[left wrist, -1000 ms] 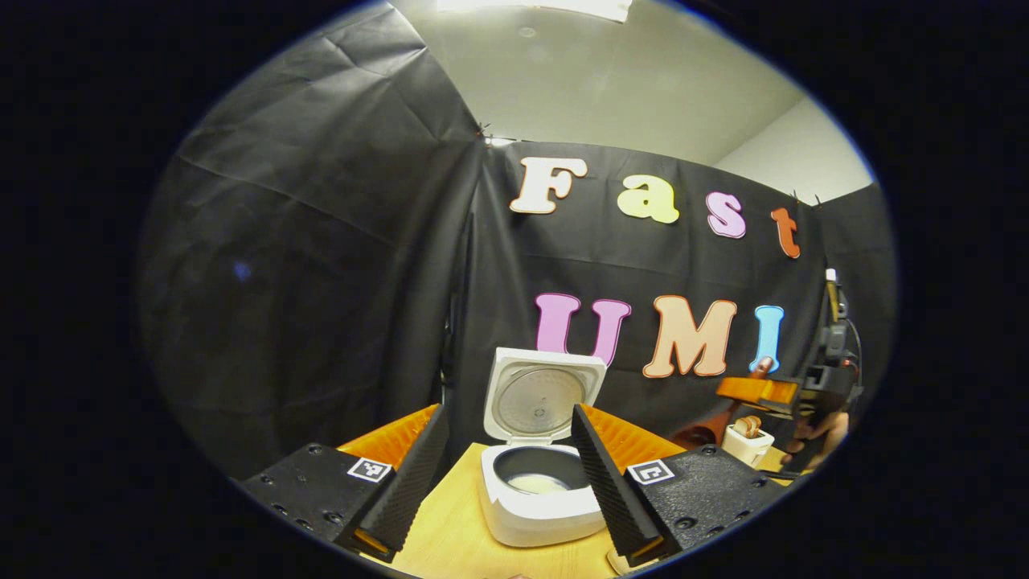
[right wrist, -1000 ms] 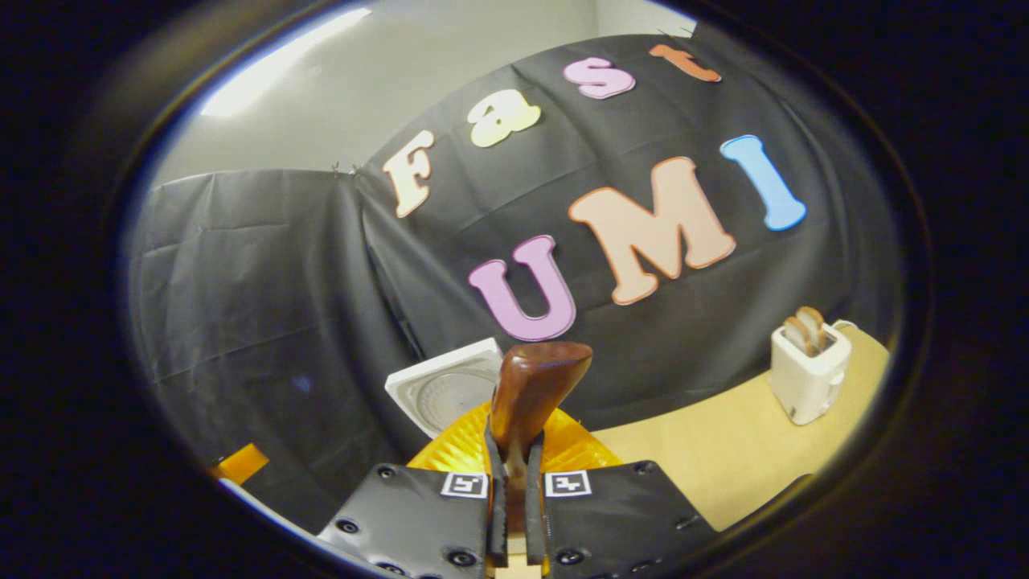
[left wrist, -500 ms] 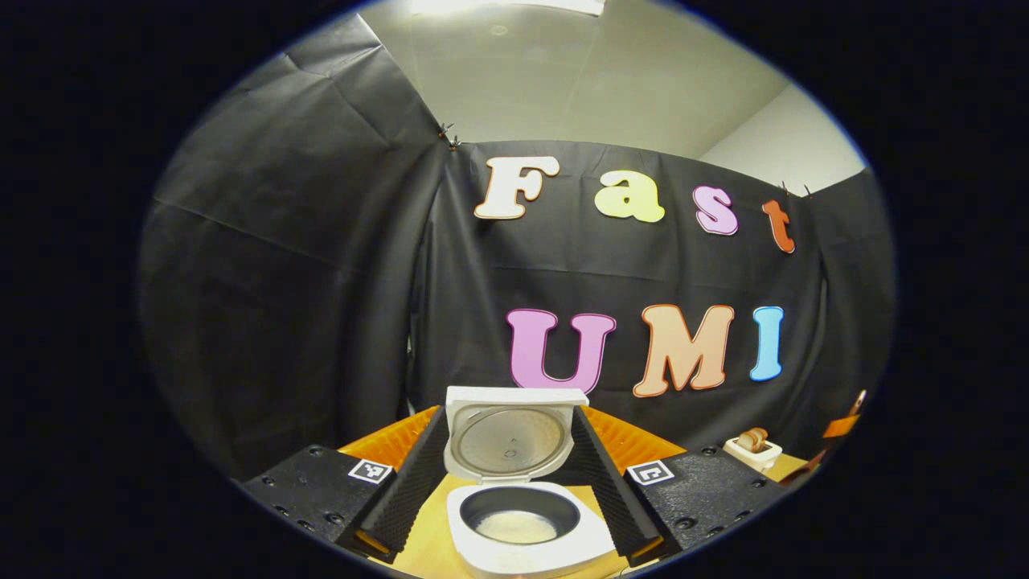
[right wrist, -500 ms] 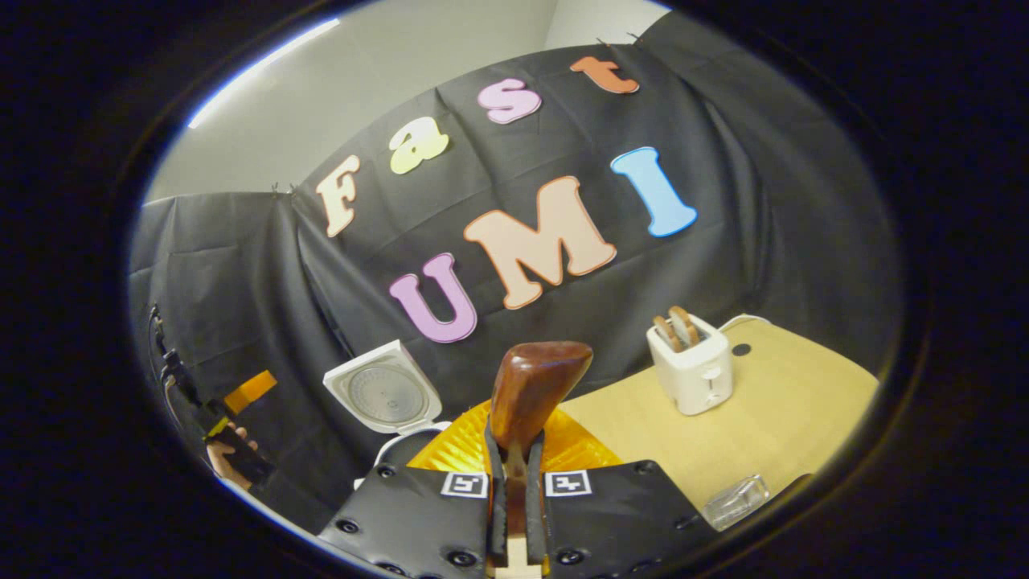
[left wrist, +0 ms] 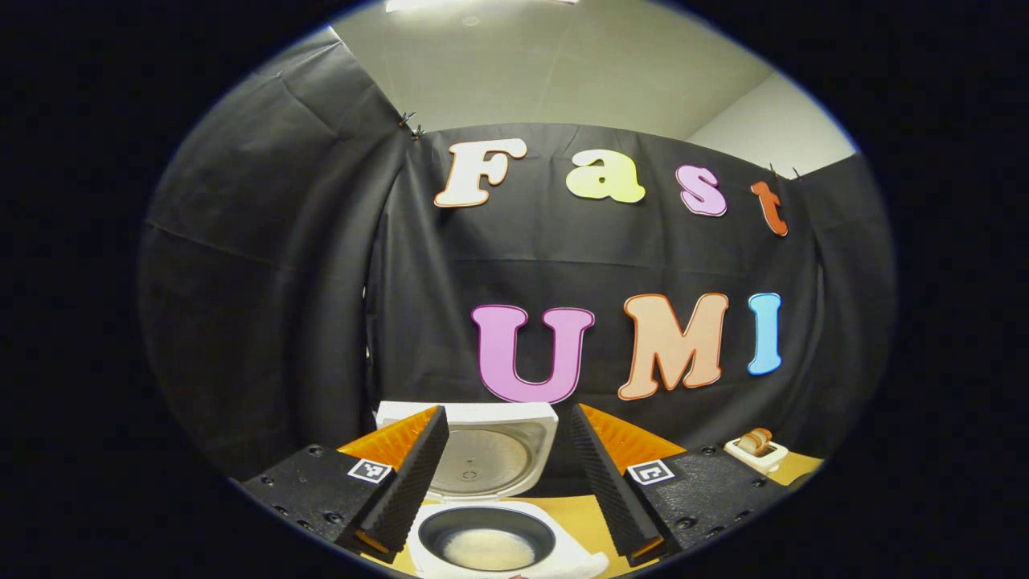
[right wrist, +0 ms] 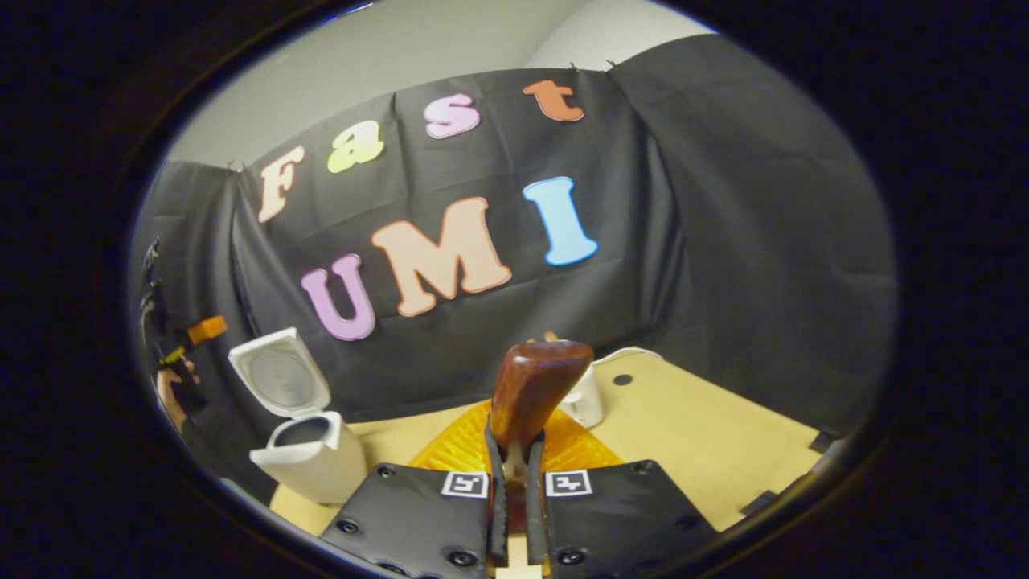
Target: Close the left gripper, press the button to open the rice cooker; take a wooden spoon from the chopstick holder with the right hand, scoop a spoonful of rice and pour it into the rice cooker, then put the wooden spoon back into the chopstick holder.
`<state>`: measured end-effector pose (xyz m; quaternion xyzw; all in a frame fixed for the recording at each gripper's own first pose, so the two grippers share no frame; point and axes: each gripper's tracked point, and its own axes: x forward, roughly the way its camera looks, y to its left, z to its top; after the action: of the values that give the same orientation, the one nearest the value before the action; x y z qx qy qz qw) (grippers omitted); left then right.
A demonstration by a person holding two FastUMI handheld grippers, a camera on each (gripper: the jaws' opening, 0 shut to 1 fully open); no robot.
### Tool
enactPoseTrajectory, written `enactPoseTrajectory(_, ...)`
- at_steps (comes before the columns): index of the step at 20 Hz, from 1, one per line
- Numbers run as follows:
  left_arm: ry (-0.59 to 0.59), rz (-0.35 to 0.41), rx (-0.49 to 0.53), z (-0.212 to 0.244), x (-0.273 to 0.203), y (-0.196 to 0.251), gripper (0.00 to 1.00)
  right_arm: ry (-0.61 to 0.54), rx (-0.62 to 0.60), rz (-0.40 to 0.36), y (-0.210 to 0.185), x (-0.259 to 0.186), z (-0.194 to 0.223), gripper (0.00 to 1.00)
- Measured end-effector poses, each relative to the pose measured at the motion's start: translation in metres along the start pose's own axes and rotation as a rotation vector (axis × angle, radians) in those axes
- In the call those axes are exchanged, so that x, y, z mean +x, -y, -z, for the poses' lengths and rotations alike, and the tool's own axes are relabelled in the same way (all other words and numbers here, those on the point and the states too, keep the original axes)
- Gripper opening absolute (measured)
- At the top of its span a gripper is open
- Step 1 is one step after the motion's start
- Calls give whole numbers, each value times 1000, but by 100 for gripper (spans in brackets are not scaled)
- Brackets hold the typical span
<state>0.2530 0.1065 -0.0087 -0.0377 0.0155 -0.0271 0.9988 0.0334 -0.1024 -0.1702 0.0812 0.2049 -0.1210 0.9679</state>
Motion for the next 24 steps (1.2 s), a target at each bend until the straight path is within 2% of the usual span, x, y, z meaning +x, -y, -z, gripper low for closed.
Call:
enactPoseTrajectory(1,0,4,9,0,1,6,86,-16,-3,19,15,4,8,12)
enactPoseTrajectory(4,-2,13,25,0,-1,21,86,-82,18,40,38,12,46,10)
enactPoseTrajectory(5,0,14,27,-1,-2,25,90,-104,14,36,40,13,60,10)
enactPoseTrajectory(6,4,13,29,-2,-4,27,86,-120,4,32,41,15,71,10)
enactPoseTrajectory(7,4,10,31,-3,-6,29,86,-134,-11,32,43,17,82,12)
enactPoseTrajectory(8,3,10,30,-3,-8,31,90,-149,-24,36,46,20,91,12)
enactPoseTrajectory(11,3,-1,34,-4,-14,30,90,-195,-35,42,51,26,119,15)
enactPoseTrajectory(12,9,-4,35,-7,-15,30,86,-213,-43,40,50,26,128,13)
enactPoseTrajectory(15,20,-22,42,-12,-22,23,90,-264,-74,32,49,28,156,17)
enactPoseTrajectory(16,25,-28,44,-14,-24,20,86,-268,-73,27,47,31,159,20)
enactPoseTrajectory(17,30,-34,49,-16,-27,17,90,-259,-72,31,49,31,159,21)
enactPoseTrajectory(20,38,-52,72,-20,-30,7,86,-212,-48,18,45,28,136,54)
enactPoseTrajectory(24,45,-66,66,-23,-25,-2,85,-131,-58,48,54,16,101,99)
